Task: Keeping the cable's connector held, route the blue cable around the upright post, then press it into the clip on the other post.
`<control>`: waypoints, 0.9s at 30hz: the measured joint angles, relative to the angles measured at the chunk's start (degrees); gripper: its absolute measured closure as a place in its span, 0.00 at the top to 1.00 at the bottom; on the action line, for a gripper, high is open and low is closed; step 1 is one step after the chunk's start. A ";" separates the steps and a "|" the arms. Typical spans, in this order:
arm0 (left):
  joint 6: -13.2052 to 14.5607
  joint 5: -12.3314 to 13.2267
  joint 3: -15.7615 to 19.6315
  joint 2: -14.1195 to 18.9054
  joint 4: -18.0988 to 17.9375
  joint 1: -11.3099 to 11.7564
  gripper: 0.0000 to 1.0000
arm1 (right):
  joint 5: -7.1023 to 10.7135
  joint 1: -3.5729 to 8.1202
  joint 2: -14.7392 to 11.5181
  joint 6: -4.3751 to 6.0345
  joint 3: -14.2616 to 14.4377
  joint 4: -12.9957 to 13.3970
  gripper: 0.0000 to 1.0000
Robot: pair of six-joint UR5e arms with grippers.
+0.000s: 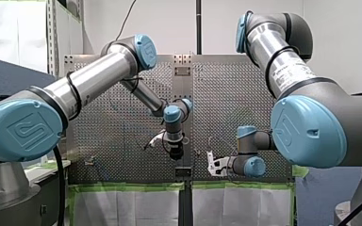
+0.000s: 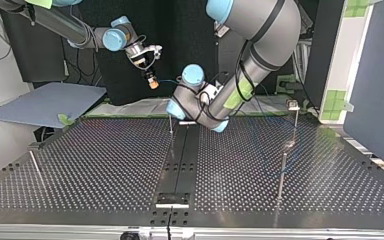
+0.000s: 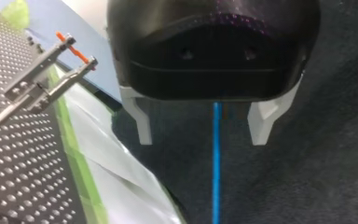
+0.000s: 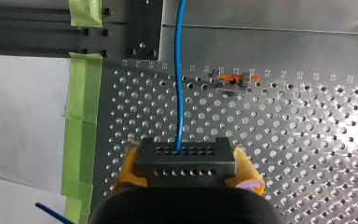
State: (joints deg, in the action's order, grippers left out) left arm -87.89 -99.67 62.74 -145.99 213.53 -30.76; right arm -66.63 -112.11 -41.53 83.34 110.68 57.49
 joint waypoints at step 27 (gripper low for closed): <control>-4.87 4.27 -7.15 -4.20 -2.16 -0.27 1.00 | 0.00 0.00 -0.01 0.00 -0.03 0.07 0.00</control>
State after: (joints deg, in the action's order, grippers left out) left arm -92.76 -95.40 55.59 -150.18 211.38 -31.03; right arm -66.63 -112.11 -41.54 83.34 110.65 57.56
